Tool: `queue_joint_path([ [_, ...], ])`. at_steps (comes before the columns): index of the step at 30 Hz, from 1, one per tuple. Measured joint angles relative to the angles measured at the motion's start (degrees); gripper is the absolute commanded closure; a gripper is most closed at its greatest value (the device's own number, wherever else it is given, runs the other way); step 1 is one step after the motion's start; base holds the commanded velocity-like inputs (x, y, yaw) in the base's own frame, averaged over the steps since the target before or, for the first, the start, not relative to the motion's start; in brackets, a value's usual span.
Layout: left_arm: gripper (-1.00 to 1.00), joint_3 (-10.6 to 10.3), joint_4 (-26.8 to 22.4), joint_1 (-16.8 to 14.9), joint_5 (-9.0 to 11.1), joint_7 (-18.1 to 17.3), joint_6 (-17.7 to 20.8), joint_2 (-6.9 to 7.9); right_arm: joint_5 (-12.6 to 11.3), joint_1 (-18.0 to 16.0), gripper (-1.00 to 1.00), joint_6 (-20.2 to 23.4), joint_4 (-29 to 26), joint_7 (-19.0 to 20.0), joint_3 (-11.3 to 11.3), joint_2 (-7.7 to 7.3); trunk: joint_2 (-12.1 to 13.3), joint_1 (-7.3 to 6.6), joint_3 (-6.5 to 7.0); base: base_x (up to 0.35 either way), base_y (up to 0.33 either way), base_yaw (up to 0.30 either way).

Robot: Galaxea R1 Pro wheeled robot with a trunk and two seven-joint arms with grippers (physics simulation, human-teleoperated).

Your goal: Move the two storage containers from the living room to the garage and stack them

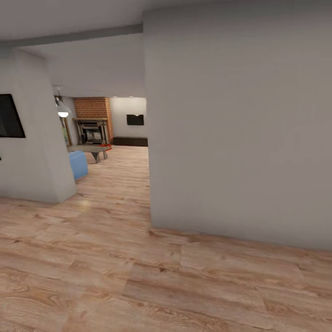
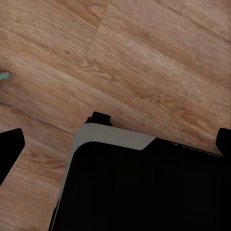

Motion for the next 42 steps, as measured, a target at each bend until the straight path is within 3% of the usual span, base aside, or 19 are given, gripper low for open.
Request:
queue_joint_path([
  [38, -1.0, 0.0, 0.0, 0.0, 0.0, 0.0, 0.0, 0.0, 0.0, 0.0, -1.0, 0.0, 0.0, 0.0, 0.0, 0.0, 0.0, 0.0, 0.0, 0.334, 0.0, 0.3],
  [42, -1.0, 0.0, 0.02, -0.01, -0.01, 0.0, 0.0, 0.0, -0.01, 0.01, -1.0, -0.02, 0.0, 0.0, 0.0, 0.0, 0.0, 0.0, 0.0, 0.334, 0.0, 0.041],
])
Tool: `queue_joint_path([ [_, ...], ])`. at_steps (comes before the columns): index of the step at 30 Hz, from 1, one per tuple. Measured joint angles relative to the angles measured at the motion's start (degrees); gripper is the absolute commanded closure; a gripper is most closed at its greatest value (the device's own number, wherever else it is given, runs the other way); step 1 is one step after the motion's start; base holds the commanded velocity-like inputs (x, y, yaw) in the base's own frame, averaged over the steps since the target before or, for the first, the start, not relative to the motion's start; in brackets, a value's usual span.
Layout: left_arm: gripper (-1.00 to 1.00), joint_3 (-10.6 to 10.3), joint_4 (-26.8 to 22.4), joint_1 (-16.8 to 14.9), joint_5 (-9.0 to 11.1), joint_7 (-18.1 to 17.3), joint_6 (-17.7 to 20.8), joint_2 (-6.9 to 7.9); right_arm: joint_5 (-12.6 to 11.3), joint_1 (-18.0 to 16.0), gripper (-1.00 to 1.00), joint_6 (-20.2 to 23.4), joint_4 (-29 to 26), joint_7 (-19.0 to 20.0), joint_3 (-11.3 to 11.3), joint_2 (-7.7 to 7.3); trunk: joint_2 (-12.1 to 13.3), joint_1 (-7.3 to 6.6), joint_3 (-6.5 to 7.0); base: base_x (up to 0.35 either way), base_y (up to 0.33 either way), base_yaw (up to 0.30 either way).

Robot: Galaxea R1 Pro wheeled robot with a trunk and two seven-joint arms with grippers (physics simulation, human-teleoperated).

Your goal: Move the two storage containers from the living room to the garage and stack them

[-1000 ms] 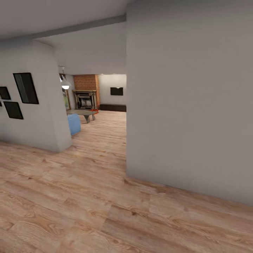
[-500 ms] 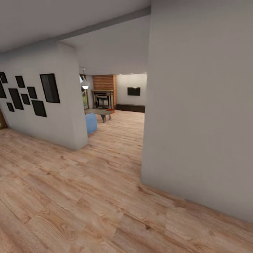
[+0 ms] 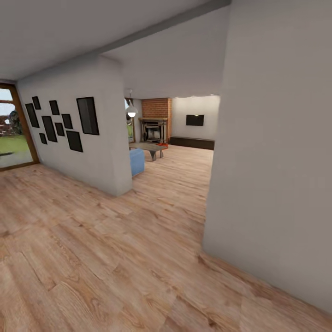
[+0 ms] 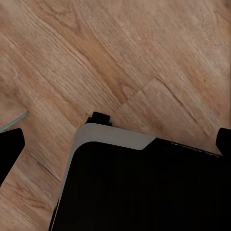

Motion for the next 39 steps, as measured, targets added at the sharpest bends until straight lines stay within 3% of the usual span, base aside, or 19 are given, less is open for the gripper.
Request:
queue_joint_path([
  [39, -1.0, 0.0, 0.0, 0.0, 0.0, 0.0, 0.0, 0.0, 0.0, 0.0, -1.0, 0.0, 0.0, 0.0, 0.0, 0.0, 0.0, 0.0, 0.0, 0.334, 0.0, 0.0],
])
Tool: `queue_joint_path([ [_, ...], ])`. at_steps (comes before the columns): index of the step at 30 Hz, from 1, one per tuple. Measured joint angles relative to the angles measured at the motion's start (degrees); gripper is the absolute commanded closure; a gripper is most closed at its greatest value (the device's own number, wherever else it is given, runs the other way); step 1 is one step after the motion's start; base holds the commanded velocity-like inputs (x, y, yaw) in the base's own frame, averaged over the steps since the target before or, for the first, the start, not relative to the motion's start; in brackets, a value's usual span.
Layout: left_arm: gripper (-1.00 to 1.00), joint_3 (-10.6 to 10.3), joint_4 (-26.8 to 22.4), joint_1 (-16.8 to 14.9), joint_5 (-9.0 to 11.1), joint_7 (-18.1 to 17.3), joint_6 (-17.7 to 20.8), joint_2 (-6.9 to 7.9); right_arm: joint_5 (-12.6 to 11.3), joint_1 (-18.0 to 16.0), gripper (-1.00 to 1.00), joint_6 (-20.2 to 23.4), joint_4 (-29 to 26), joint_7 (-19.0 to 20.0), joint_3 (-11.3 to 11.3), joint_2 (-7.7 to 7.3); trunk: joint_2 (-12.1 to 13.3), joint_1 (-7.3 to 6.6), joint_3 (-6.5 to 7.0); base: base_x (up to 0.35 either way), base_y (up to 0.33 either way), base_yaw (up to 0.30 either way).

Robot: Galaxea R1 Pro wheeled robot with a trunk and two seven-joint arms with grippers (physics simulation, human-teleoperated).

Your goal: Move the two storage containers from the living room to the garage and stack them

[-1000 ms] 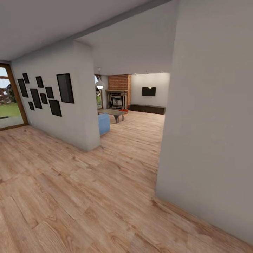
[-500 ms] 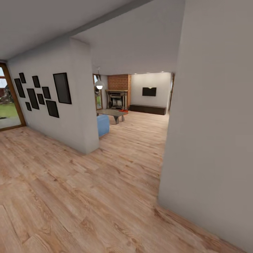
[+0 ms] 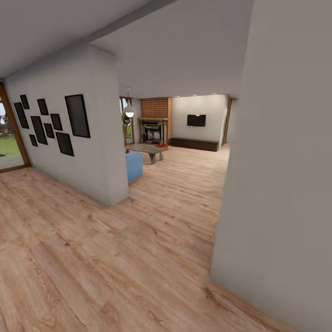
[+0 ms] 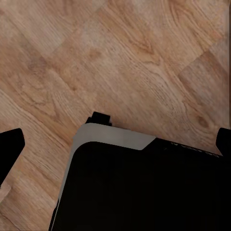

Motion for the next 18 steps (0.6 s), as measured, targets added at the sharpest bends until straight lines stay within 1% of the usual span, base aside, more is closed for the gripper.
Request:
queue_joint_path([
  [18, -1.0, 0.0, 0.0, 0.0, 0.0, 0.0, 0.0, 0.0, 0.0, 0.0, -1.0, 0.0, 0.0, 0.0, 0.0, 0.0, 0.0, 0.0, 0.0, 0.334, 0.0, 0.0],
])
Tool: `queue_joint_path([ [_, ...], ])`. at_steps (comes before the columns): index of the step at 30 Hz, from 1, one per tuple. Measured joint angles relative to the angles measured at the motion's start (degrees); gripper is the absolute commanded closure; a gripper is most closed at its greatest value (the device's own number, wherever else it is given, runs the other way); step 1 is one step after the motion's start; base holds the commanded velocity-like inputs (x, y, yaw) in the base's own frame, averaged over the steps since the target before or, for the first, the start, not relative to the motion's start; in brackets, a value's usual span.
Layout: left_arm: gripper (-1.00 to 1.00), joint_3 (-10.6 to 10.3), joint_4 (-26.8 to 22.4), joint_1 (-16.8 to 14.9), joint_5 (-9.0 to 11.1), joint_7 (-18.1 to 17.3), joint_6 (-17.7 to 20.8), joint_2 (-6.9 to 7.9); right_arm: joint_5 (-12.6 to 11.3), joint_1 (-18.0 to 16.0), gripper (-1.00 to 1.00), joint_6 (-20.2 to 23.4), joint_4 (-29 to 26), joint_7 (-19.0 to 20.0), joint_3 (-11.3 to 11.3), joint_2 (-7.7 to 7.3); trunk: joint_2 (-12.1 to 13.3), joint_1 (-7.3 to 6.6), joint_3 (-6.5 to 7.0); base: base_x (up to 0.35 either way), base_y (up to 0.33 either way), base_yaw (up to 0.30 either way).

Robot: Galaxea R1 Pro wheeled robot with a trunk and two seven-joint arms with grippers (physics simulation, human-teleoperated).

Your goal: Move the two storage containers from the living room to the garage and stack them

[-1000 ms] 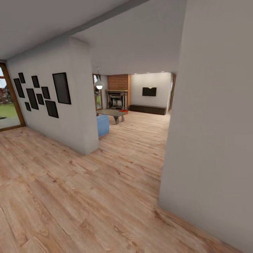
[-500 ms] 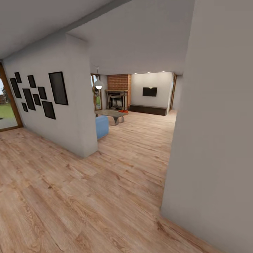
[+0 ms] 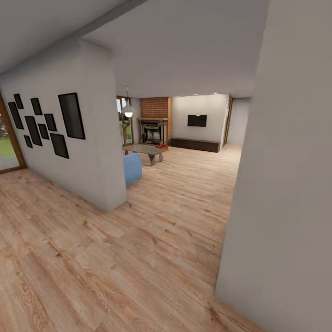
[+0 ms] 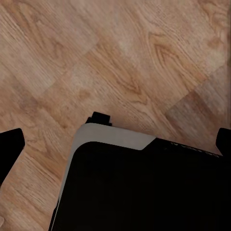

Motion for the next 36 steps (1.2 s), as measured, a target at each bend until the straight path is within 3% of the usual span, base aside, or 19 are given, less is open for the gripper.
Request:
queue_joint_path([
  [36, -1.0, 0.0, 0.0, 0.0, 0.0, 0.0, 0.0, 0.0, 0.0, 0.0, -1.0, 0.0, 0.0, 0.0, 0.0, 0.0, 0.0, 0.0, 0.0, 0.334, 0.0, 0.004],
])
